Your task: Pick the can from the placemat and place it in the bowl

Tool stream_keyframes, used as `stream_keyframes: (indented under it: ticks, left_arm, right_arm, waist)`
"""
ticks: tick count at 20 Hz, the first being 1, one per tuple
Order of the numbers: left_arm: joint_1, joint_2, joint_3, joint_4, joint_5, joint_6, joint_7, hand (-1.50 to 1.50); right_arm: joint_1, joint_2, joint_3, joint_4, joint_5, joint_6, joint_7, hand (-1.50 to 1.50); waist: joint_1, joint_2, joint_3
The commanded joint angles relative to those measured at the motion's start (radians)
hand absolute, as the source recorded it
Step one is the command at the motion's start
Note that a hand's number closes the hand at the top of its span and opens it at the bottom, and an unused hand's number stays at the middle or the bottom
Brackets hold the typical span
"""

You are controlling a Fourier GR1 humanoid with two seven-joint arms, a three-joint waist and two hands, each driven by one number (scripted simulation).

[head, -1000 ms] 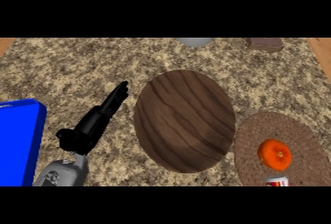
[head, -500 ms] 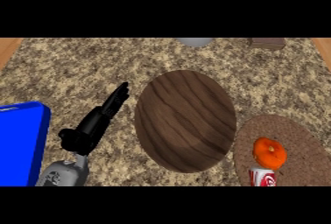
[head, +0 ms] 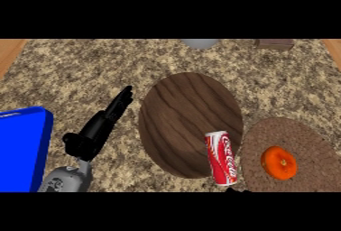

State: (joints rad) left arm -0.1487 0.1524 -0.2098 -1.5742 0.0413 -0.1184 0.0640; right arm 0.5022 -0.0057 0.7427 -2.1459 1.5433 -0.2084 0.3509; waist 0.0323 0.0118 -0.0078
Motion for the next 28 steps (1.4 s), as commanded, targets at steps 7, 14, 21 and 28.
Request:
stream_keyframes:
  ticks: [7,14,21,28]
  left_arm:
    - [-0.008,-0.029,-0.017,0.006,-0.002,0.005,0.001,0.00]
    - [-0.046,-0.032,-0.019,0.032,-0.007,-0.005,0.015,0.00]
    - [-0.041,-0.026,-0.011,0.018,-0.013,-0.005,0.013,0.00]
    - [0.033,-0.012,0.004,0.017,-0.005,-0.031,-0.030,0.00]
  right_arm:
    - [-0.335,0.001,0.036,0.080,0.119,0.097,0.478,1.50]
    - [-0.751,0.004,-0.077,0.243,0.111,0.226,0.685,1.50]
    - [-0.912,0.005,-0.243,0.483,-0.351,0.349,0.768,1.50]
    - [-1.081,0.006,-0.253,0.794,-0.573,0.024,0.606,-1.50]
  waist:
    - [0.019,0.007,0.002]
    - [0.028,0.005,0.005]
    - [0.022,0.004,0.008]
    - [0.000,-0.006,0.008]
